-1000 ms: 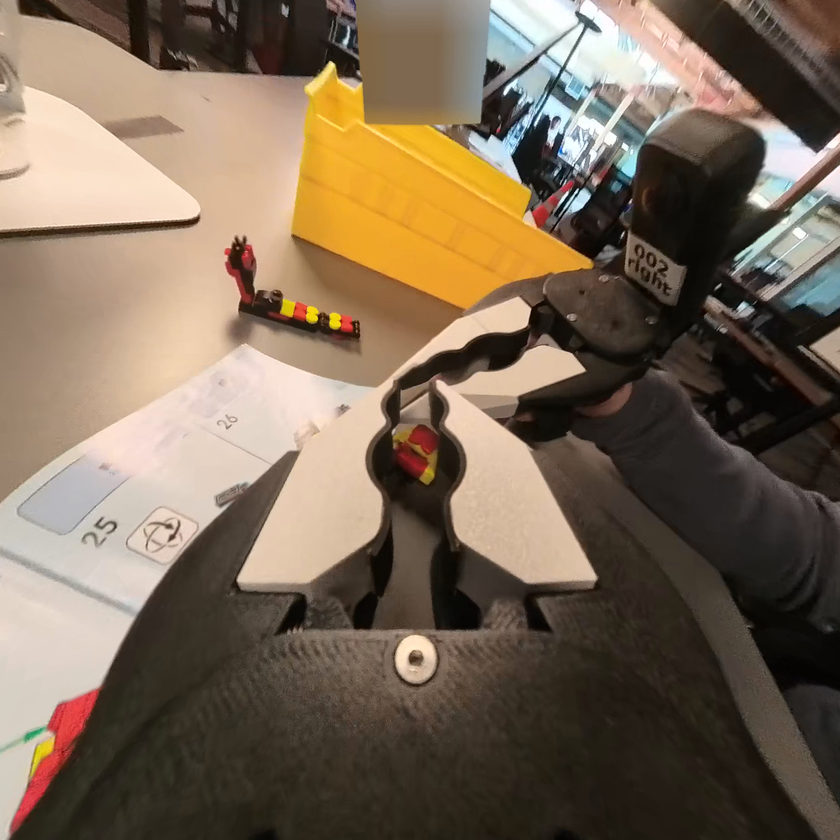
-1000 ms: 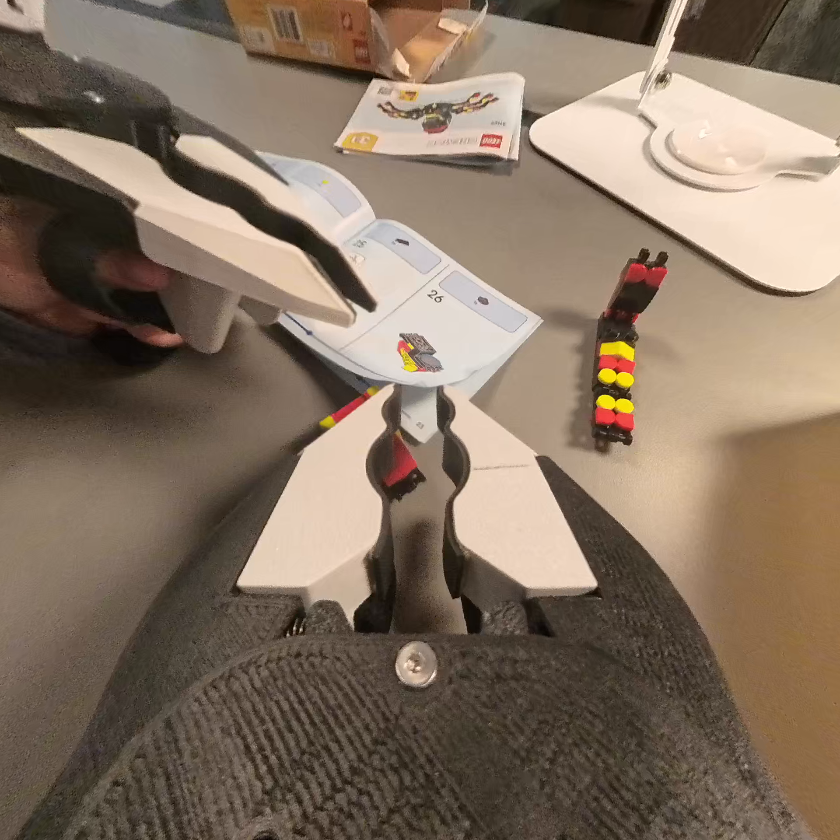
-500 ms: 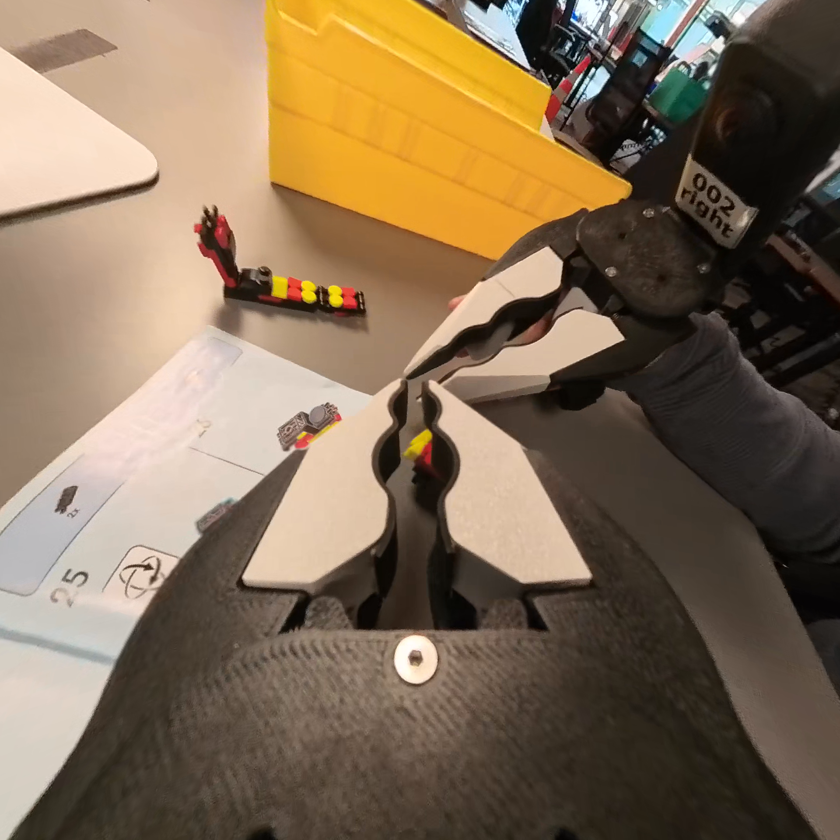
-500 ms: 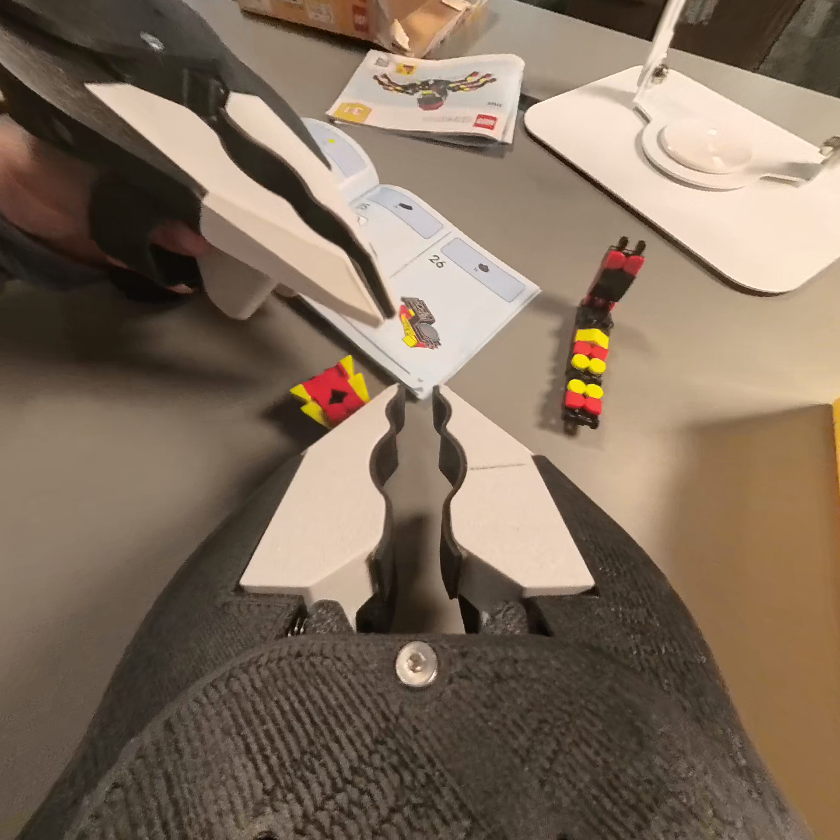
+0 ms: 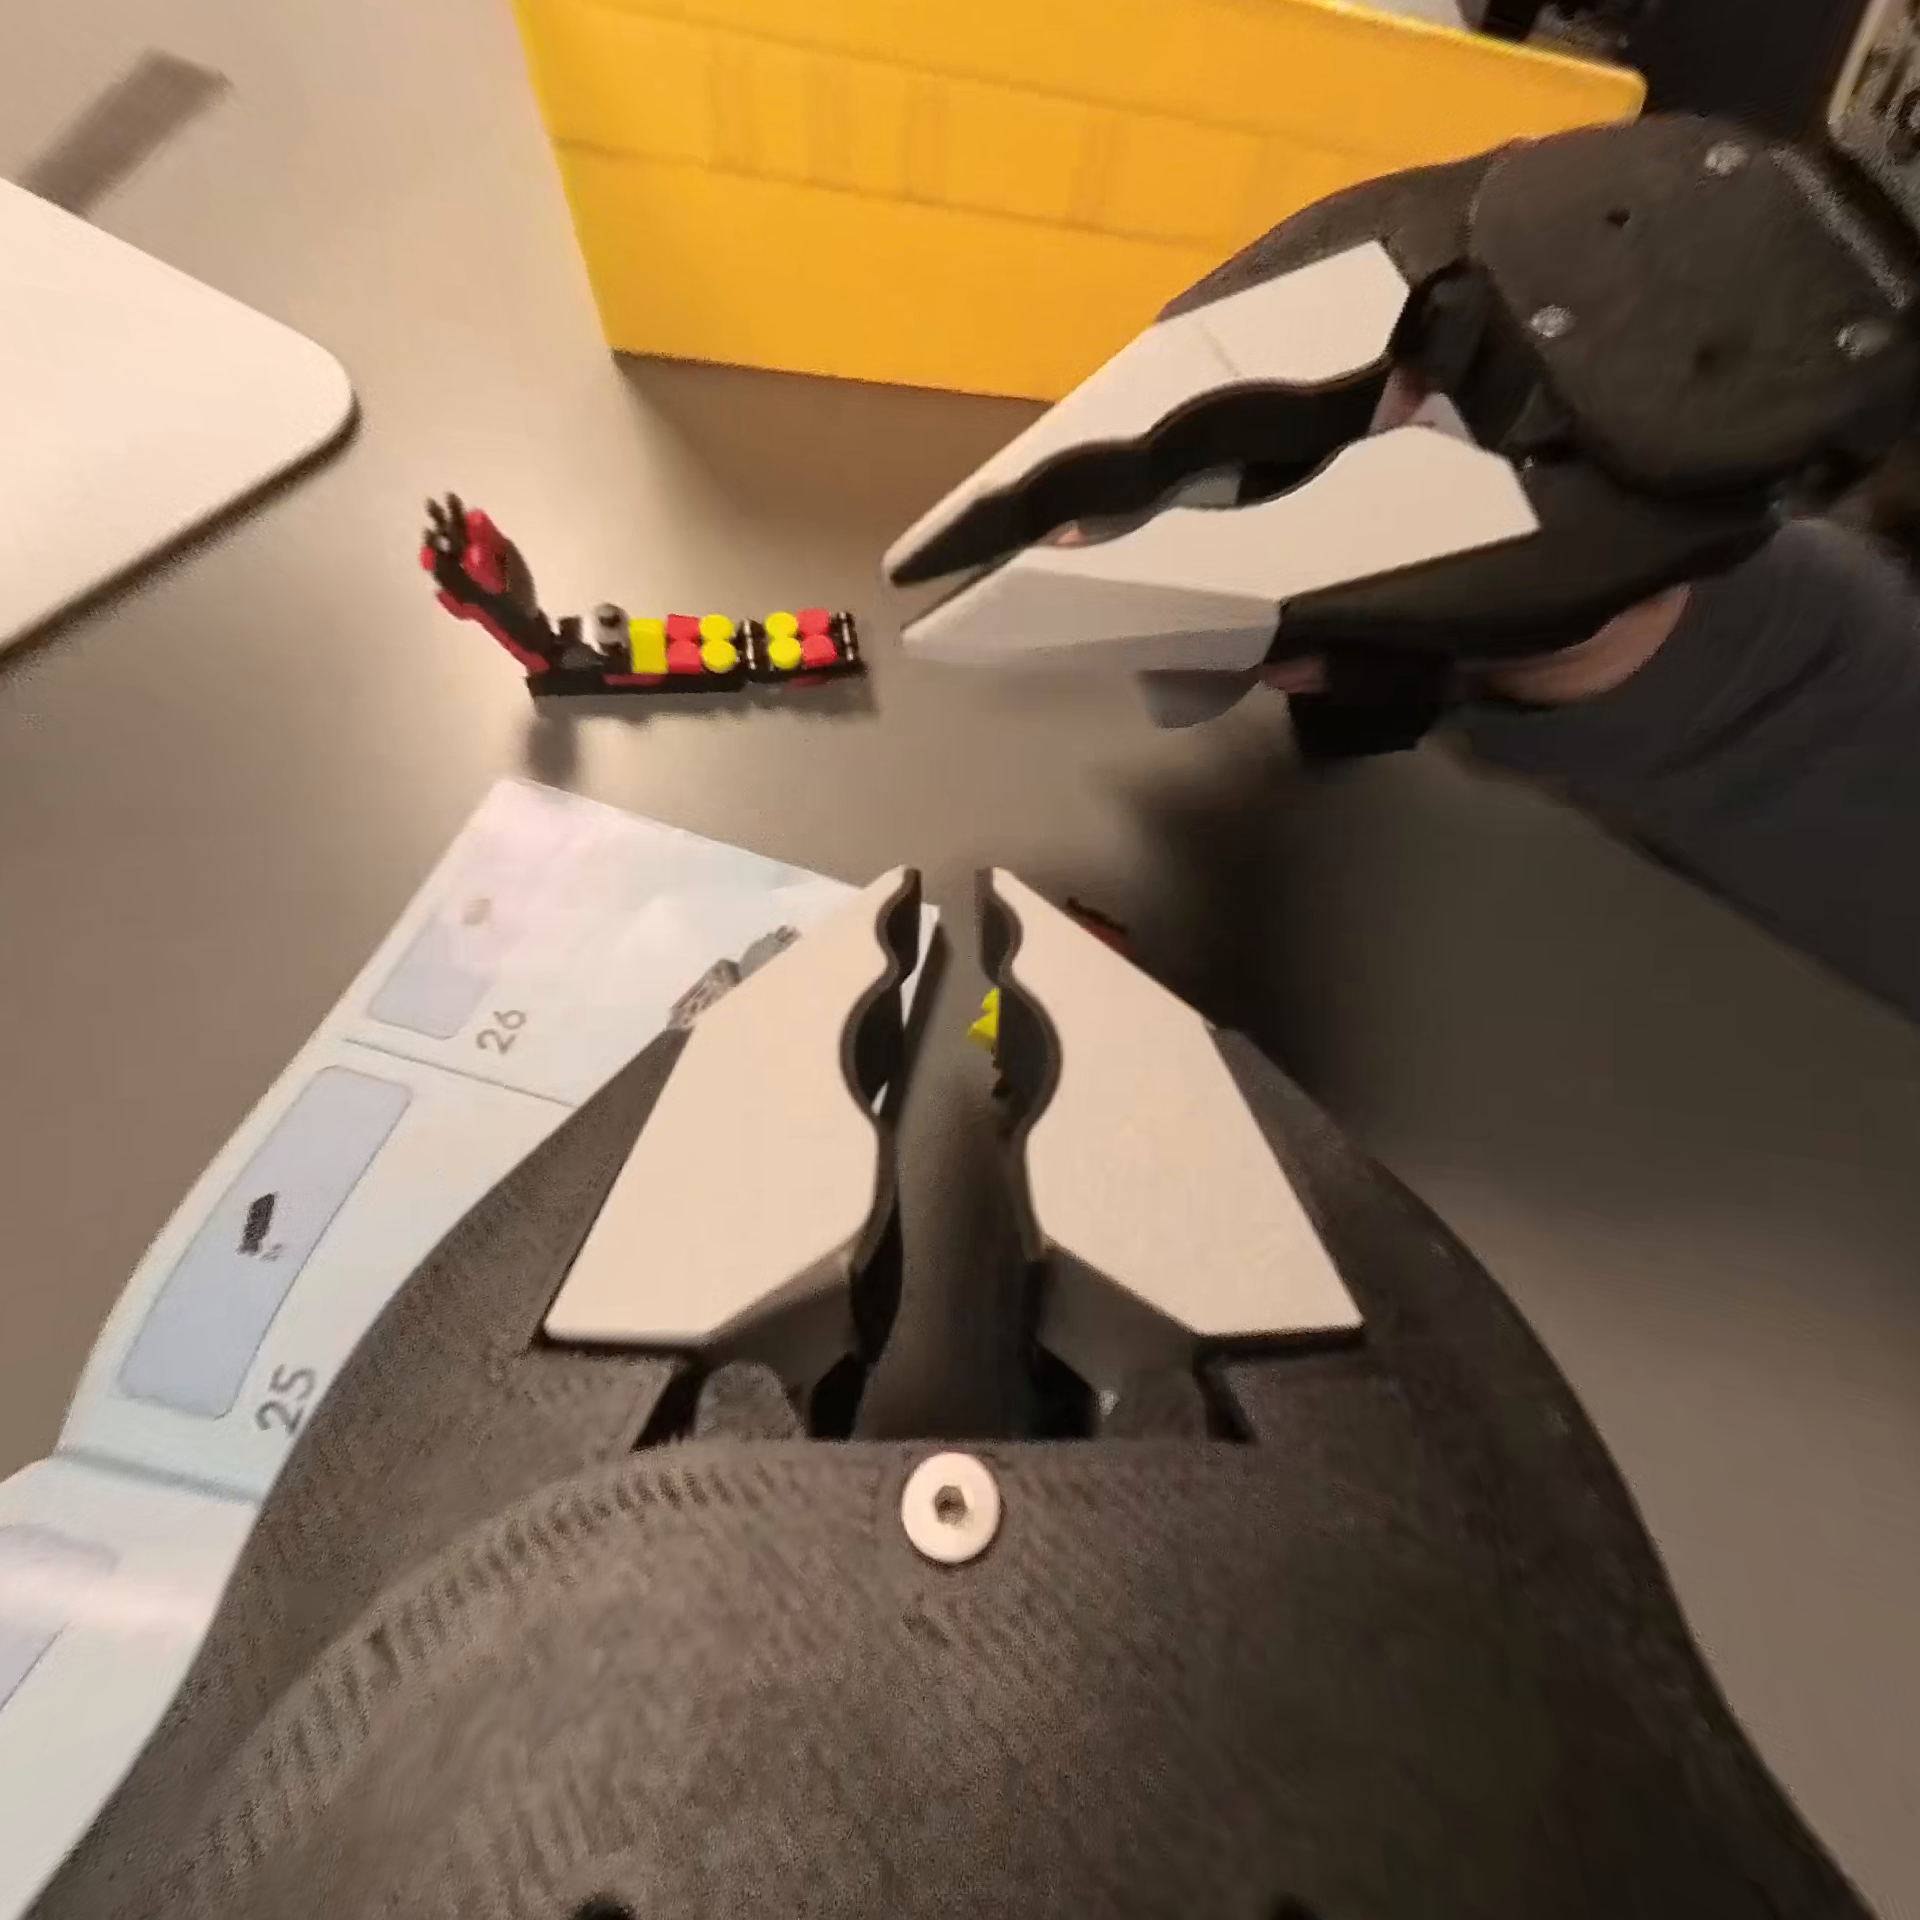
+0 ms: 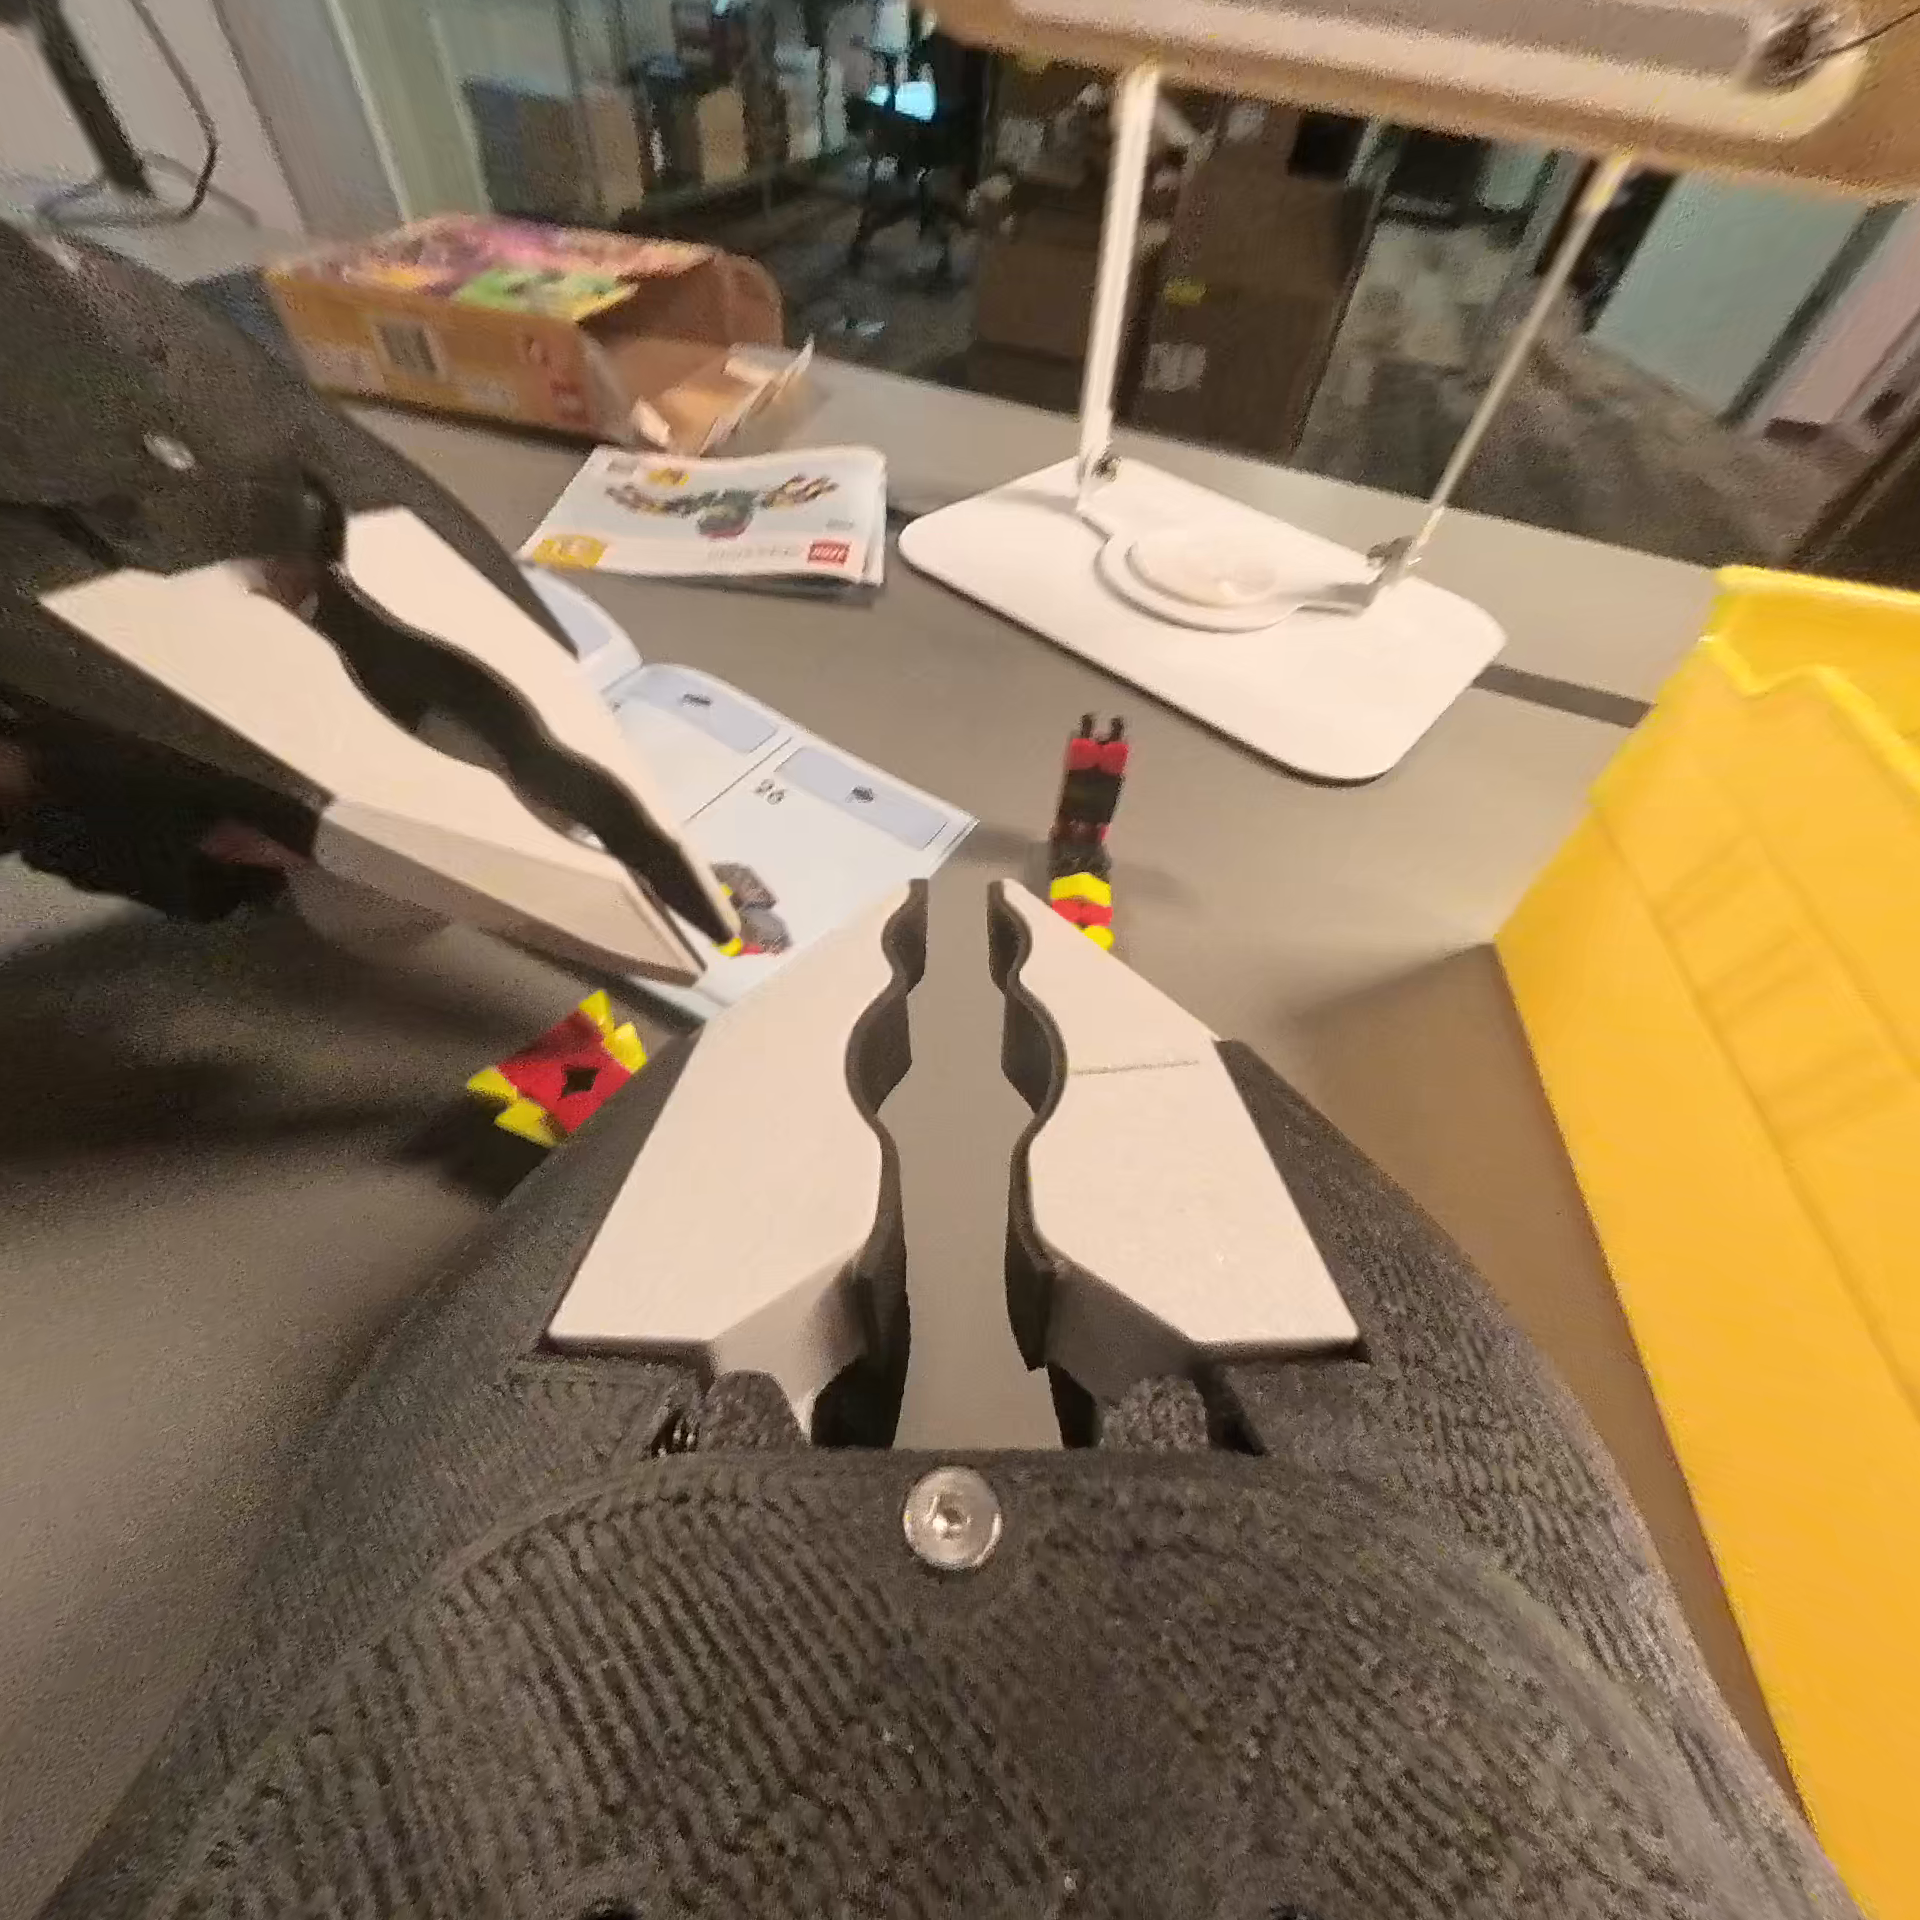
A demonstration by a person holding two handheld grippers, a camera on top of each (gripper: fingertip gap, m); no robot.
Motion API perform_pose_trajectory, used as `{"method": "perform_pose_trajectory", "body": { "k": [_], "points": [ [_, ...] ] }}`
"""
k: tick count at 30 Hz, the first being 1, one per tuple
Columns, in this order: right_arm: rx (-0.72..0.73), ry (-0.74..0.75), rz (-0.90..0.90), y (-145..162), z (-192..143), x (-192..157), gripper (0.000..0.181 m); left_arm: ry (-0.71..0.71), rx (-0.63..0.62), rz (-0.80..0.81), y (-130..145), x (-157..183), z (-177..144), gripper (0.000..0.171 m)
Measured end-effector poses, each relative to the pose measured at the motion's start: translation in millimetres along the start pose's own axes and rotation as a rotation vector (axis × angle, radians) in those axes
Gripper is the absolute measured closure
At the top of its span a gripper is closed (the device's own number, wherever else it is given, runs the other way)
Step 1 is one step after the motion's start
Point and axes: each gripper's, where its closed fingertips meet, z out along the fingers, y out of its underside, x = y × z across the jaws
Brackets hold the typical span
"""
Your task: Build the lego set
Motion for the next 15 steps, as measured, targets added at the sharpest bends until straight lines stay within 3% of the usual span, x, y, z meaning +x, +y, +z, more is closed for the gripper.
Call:
{"method": "perform_pose_trajectory", "body": {
  "k": [5,15],
  "points": [
    [0.079,0.056,0.072,-9.3,-4.8,17.3,0.171,0.022,-0.104,-0.064,1.2,-6.2,10.0,0.164],
    [0.077,0.058,0.119,-8.0,-4.7,22.2,0.171,-0.041,-0.214,0.038,14.4,-7.6,18.6,0.166]
  ]
}}
